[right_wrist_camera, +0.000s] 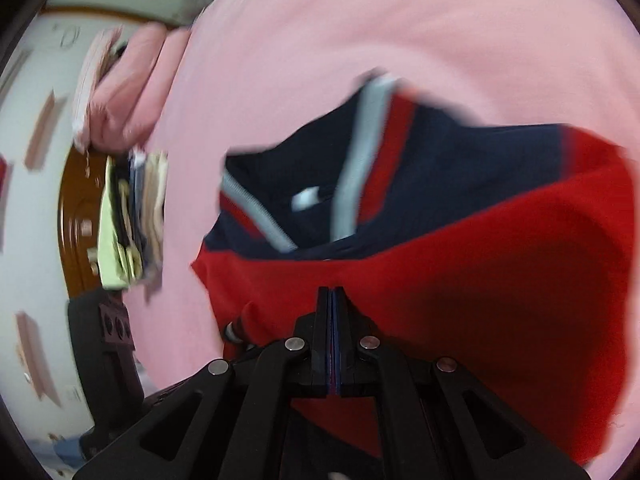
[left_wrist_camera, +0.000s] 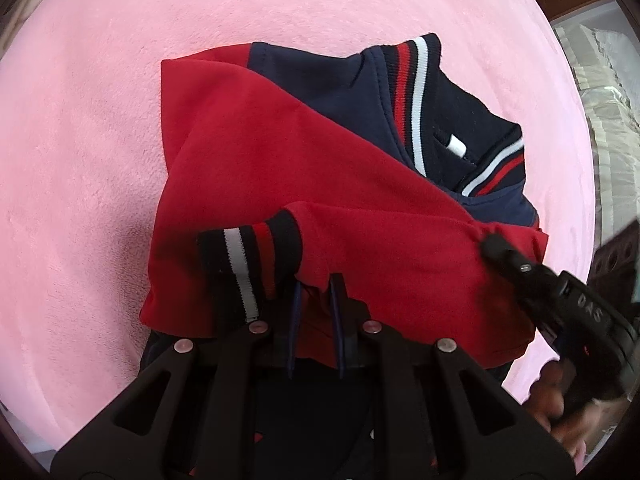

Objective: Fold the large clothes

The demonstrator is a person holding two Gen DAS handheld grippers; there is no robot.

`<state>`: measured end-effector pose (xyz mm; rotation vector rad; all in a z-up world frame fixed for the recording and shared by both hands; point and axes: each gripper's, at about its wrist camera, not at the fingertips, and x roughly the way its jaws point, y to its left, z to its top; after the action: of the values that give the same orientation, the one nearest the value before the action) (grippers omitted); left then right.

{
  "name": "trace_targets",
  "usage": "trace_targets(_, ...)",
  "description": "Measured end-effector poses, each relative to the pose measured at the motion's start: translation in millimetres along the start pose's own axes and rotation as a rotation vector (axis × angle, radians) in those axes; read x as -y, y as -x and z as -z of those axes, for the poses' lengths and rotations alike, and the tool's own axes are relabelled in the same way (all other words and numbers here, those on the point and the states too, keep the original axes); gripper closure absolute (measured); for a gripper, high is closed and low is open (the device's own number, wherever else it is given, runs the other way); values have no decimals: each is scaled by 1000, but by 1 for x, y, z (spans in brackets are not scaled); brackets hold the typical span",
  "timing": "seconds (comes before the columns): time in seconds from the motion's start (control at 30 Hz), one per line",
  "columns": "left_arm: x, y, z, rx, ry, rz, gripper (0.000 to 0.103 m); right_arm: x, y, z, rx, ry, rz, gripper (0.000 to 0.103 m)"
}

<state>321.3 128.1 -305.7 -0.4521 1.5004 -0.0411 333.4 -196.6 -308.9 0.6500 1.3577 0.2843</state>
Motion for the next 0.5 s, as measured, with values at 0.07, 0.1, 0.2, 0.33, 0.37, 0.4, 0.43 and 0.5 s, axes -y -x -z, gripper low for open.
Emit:
trace_targets(0.07, -1, -1, -1, 1, -1, 5, 90, 42, 25, -3, 75, -94, -5, 103)
trace_targets(0.1, -1, -1, -1, 3, -5, 4, 90, 62, 39, -4, 117, -155, -3, 103)
trace_targets(0.2, -4, 3, 2, 8, -19, -2, 90, 88, 74, -8, 224, -197, 16, 103)
trace_targets(0.33, 1, -1, 3, 2, -4, -29, 90, 70, 75, -4, 127, -81, -203, 103)
trace_targets(0.37, 3, -2, 2, 2, -2, -38, 90, 59, 69, -2, 91, -47, -222, 103)
trace_targets(0.4, 5, -2, 2, 3, -5, -47, 90, 44, 59, 3, 40, 11, -226, 103)
trace_targets(0.43, 8, -3, 3, 6, -16, -60, 90, 29, 47, 9, -11, 68, -219, 103)
trace_targets(0.5, 12, -3, 4, 13, -34, -75, 90, 4, 23, 23, -87, 142, -204, 103)
